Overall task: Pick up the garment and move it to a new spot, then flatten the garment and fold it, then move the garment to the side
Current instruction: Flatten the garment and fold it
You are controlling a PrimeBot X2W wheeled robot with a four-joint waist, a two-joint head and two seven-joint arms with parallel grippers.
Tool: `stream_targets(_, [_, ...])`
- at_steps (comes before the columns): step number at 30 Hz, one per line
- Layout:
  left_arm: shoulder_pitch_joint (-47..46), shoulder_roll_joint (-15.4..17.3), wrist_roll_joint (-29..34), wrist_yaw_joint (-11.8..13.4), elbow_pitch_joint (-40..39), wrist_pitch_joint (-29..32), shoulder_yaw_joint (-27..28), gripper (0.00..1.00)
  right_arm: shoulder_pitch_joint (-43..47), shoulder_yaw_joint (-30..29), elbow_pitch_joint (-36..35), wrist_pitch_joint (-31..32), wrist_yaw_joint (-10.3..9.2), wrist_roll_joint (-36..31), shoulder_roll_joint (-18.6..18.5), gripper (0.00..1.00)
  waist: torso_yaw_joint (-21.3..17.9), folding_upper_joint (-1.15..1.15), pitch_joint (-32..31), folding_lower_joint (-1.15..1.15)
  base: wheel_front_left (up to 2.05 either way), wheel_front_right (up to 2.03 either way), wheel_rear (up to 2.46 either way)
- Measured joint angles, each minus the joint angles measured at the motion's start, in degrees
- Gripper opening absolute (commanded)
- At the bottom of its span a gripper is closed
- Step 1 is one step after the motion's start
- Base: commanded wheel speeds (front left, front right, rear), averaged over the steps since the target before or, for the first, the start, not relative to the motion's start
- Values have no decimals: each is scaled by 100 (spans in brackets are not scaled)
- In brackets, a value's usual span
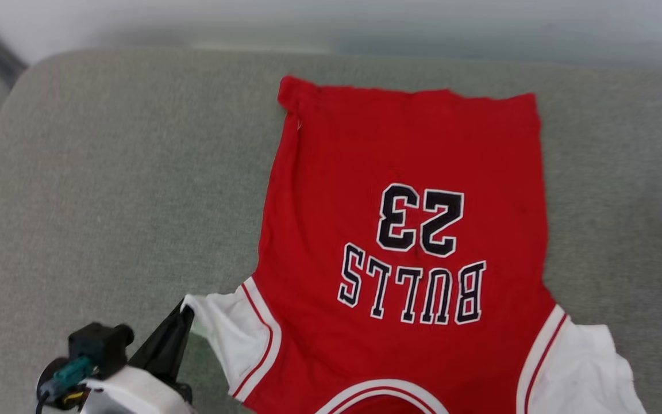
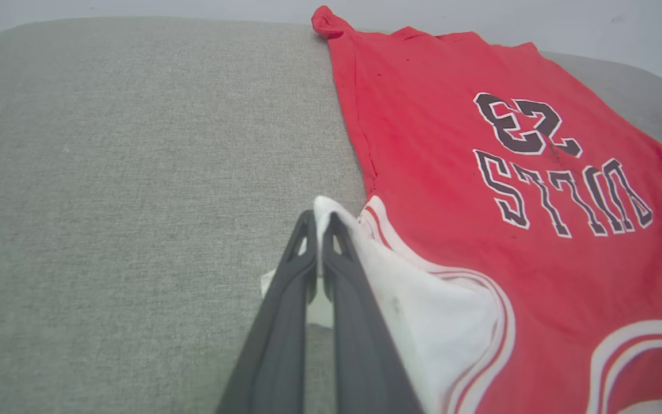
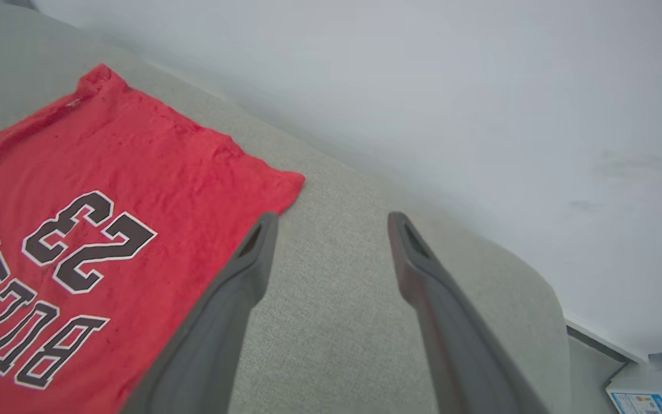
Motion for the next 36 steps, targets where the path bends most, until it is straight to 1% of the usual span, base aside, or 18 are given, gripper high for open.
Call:
stream_targets(3, [-216,-119,83,-34,-115,0,-29,0,-877,435,302,918,1,152,-85,100,161,0,323,1,0,0,0])
stream_targets(6, [-415,-219,223,-64,-199,0,-49,0,-1804,739,739,1915,1,308,-78,100,335,0,639,1,0,0,0])
stream_targets(9, [-566,-363,349,-94,-278,0,-64,0,-2476,989,1171,2776,0,321,41,100,514,0,945,1,0,0,0])
stream_targets(13, [-695,-512,525,-112,-343,0,-46,0,-3199,1174,1684,3600,0,144,230,100,735,0,1341,1,0,0,0])
stream_targets(15, [-758,-600,592,-126,-416,0,-14,0,-3438,1061,1956,3754,0,83,380,100,831,0,1528,0,0,0,0])
stream_targets(17, [-805,-681,679,-131,-467,0,8,0,-3654,1067,2162,3886,0,-122,450,100,923,0,1708,1,0,0,0])
stream_targets(22, [-911,-760,857,-180,-584,0,49,0,-3746,970,2599,3984,0,-405,634,100,1129,0,2092,0,0,0,0])
stream_targets(26, [-1007,-750,961,-189,-613,0,68,0,-3693,982,2743,3967,-1,-466,702,100,1240,0,2314,0,0,0,0])
stream_targets(29, [-1047,-742,1010,-189,-619,0,68,0,-3618,1024,2747,3960,-1,-422,630,100,1266,0,2393,-1,0,0,0])
stream_targets(30, [-1062,-745,1020,-189,-619,0,67,0,-3607,1049,2732,3955,-1,-412,604,46,1261,0,2396,-1,0,0,0])
stream_targets(31, [-1073,-747,1024,-189,-616,0,67,0,-3595,1055,2727,3933,-1,-376,592,0,1256,0,2394,-1,0,0,0])
stream_targets(36, [-1051,-783,1016,-185,-526,0,82,0,-3476,1136,2718,3711,1,-258,589,0,1205,0,2265,-1,0,0,0])
